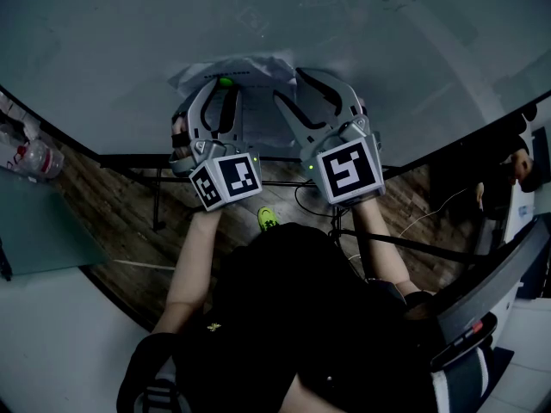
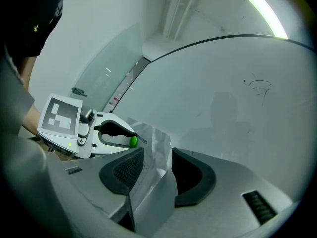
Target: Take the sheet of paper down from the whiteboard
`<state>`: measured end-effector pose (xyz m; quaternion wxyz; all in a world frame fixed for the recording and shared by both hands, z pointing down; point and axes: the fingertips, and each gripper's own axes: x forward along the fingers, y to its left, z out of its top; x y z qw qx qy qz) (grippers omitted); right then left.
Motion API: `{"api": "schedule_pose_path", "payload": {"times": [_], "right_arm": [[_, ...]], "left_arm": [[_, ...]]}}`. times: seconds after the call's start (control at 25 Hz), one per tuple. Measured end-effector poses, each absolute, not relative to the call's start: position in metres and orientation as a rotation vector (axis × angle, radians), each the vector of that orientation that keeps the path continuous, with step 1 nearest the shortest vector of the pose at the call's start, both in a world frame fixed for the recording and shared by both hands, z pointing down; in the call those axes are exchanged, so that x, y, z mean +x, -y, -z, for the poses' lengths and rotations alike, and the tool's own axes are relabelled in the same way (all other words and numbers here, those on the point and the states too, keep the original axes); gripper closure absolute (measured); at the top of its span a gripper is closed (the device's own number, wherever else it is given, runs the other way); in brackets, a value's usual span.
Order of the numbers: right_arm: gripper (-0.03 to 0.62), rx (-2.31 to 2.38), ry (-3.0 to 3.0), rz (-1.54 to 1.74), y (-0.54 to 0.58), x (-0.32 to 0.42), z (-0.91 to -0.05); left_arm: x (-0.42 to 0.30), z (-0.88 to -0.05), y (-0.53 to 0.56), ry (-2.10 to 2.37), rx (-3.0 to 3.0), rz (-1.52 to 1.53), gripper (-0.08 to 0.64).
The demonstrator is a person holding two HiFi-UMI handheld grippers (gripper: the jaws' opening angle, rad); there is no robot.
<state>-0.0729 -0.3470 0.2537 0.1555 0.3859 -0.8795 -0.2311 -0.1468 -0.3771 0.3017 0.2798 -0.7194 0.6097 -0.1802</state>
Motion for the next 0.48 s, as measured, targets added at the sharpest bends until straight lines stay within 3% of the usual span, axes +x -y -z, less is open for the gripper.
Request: {"api": "schedule_pose_path", "payload": {"times": [0.48], "right_arm": [[0.405,1.098,2.518,0.696,0.3466,-0.0773,-0.2472]], "left_arm": [[-0.1475,-0.2996,0.3718,-1.616,-1.937,0.468,0.413]]}}
